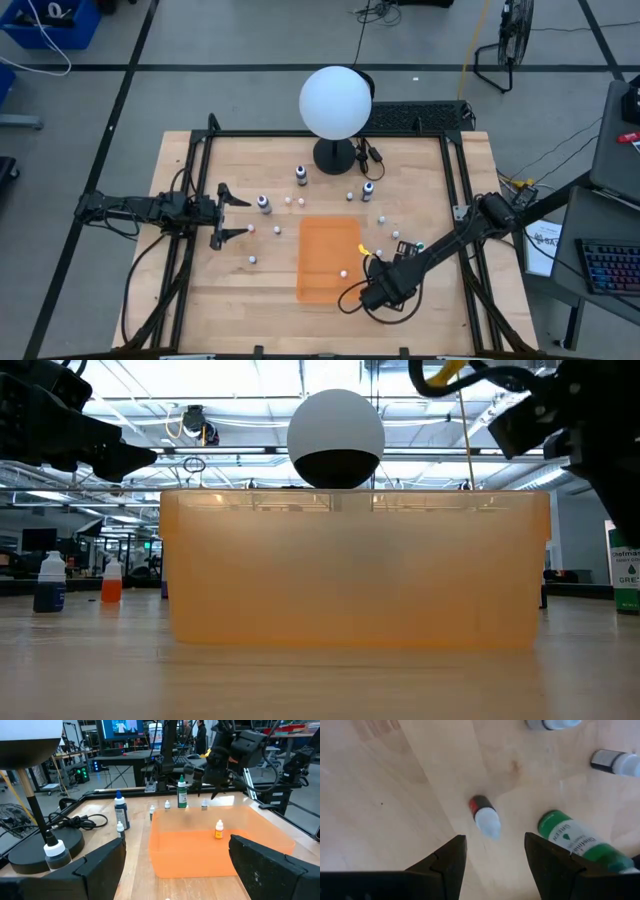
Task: Pick & Place food coloring
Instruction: Put the small red food coloring bottle into the orange bin
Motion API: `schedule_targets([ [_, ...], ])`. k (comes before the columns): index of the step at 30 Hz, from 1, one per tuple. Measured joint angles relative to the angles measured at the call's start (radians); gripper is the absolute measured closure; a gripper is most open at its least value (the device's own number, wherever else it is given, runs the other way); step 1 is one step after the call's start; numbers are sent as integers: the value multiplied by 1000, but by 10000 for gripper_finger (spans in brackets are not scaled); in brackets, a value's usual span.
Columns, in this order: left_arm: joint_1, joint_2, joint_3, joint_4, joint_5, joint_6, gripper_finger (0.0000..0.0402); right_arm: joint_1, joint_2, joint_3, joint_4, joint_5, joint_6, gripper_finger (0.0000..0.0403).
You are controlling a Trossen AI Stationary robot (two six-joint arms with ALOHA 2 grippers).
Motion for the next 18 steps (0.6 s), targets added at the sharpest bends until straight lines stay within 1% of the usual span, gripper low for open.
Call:
schedule_targets([
  [10, 0, 0, 0, 0, 0, 0, 50, -13, 0, -65, 110, -12, -43, 209],
  [18, 0, 0, 0, 0, 0, 0, 50, -13, 0, -139, 173, -11, -38, 209],
])
